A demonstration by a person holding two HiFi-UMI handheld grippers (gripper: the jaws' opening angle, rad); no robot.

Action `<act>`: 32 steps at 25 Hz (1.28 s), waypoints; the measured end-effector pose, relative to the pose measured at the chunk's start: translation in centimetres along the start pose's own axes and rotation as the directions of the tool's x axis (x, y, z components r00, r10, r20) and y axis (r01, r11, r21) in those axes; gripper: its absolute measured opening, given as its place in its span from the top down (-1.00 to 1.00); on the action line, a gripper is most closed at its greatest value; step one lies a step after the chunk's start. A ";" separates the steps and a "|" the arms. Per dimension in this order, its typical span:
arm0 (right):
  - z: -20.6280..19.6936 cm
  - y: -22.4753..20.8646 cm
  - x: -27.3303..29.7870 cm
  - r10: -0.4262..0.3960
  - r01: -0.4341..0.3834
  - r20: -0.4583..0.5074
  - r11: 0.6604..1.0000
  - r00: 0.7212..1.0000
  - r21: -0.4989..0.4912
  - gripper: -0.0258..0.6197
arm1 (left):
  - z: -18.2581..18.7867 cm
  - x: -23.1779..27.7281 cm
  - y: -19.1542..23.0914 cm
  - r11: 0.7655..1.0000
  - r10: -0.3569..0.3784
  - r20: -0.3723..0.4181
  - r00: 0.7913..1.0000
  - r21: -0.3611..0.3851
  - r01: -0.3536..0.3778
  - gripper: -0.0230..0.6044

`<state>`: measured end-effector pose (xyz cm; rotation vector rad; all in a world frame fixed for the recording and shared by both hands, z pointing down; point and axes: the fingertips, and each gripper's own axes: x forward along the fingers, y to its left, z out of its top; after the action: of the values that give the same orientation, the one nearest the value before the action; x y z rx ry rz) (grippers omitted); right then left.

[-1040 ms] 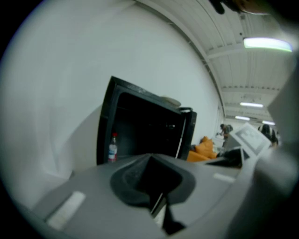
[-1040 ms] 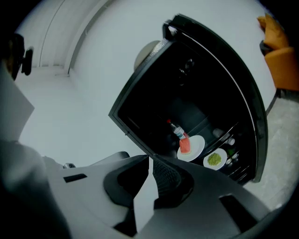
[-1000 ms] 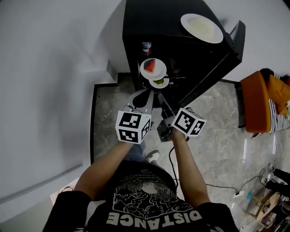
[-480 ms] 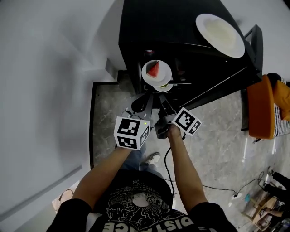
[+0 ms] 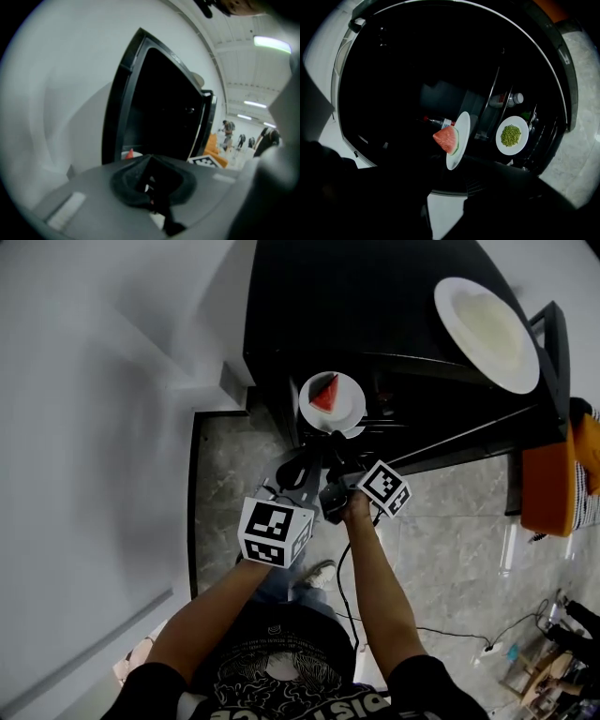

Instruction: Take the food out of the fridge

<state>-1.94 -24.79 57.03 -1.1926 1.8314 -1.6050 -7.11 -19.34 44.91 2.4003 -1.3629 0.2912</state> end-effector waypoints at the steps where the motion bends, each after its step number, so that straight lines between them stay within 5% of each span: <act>1: 0.0 -0.4 0.3 -0.003 0.003 0.003 1.000 1.000 0.017 0.57 | -0.1 0.1 0.1 1.000 -0.003 -0.003 1.000 0.000 0.003 0.92; 9: 0.2 -1.2 2.7 0.014 -0.015 0.009 0.988 1.000 0.156 0.57 | -0.4 0.6 1.0 1.000 -0.002 -0.024 1.000 -0.008 0.002 0.92; 14: 0.1 -2.3 2.8 -0.008 0.006 0.008 0.976 1.000 0.218 0.84 | -0.7 0.6 1.3 1.000 -0.003 -0.019 1.000 -0.020 0.003 0.92; 19: 0.0 -2.1 2.5 0.013 -0.019 0.021 0.950 1.000 0.312 0.89 | -0.8 0.2 1.6 0.999 0.006 -0.022 1.000 -0.034 -0.007 0.92; 32: 0.2 -2.1 1.3 0.054 -0.055 0.011 0.957 0.998 0.284 0.89 | -0.9 -0.3 1.8 0.999 0.032 -0.030 0.999 -0.031 -0.032 0.92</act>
<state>-1.82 -25.88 59.21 -1.0069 1.5502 -1.7617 -8.79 -19.60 46.06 2.3417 -1.3838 0.3103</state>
